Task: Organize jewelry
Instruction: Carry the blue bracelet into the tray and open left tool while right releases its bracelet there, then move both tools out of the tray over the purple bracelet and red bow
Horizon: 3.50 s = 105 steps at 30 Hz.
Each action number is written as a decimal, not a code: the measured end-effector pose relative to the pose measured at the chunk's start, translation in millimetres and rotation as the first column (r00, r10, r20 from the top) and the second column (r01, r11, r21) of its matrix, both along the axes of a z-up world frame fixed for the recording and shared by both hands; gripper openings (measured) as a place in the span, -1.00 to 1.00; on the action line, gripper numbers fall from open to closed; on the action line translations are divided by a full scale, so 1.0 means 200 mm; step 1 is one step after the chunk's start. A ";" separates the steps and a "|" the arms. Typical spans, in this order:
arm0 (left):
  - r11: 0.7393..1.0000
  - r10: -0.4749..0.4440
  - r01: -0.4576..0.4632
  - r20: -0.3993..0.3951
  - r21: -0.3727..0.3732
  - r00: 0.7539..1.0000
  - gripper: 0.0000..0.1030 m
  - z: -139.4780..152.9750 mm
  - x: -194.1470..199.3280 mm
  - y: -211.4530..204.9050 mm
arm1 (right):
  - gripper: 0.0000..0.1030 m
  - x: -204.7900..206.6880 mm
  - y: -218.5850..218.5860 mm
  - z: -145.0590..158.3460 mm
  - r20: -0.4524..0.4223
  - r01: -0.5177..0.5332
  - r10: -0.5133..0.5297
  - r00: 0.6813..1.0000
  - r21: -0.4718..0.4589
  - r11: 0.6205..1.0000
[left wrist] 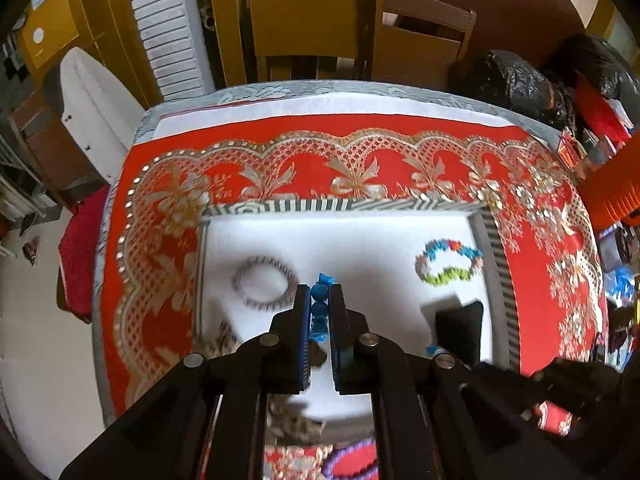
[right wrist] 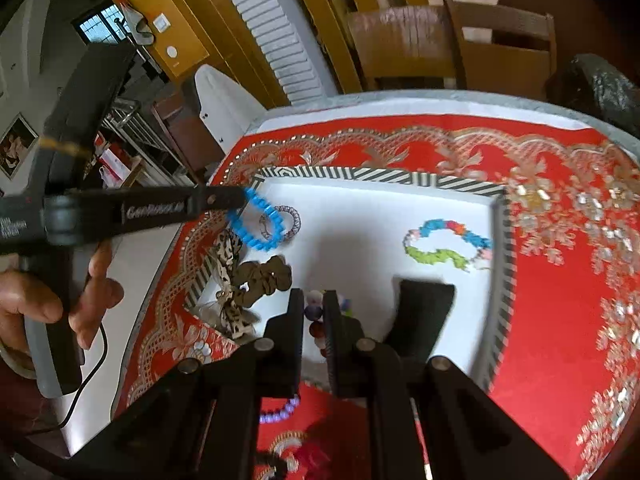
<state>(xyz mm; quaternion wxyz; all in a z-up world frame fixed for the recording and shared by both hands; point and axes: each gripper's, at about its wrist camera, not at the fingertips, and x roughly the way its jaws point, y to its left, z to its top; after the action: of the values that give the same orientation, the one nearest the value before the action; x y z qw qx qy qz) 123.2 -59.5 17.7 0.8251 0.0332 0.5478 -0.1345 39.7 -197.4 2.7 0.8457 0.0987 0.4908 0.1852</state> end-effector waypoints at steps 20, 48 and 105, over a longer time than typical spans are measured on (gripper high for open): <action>0.993 0.118 -0.117 -0.073 0.021 0.990 -1.00 -0.35 0.35 0.12 | -0.81 0.64 -0.22 -0.34 -0.055 0.115 -0.121 0.991 -0.099 0.988; 0.990 0.119 -0.124 0.077 0.069 0.990 -1.00 -0.09 0.05 0.07 | -0.09 0.24 -0.18 -0.03 0.088 0.203 -0.191 0.978 -0.149 0.968; 0.991 0.111 -0.120 0.124 0.067 0.986 -1.00 0.00 -1.06 -0.11 | 0.15 -0.86 -0.35 0.16 0.097 0.219 -0.203 0.974 -0.205 0.954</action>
<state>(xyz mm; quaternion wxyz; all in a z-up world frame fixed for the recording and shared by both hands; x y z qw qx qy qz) -89.1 -82.1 17.8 0.8612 0.0398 0.5026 -0.0637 -131.3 -266.9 35.6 0.8840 0.0518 0.4625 0.0435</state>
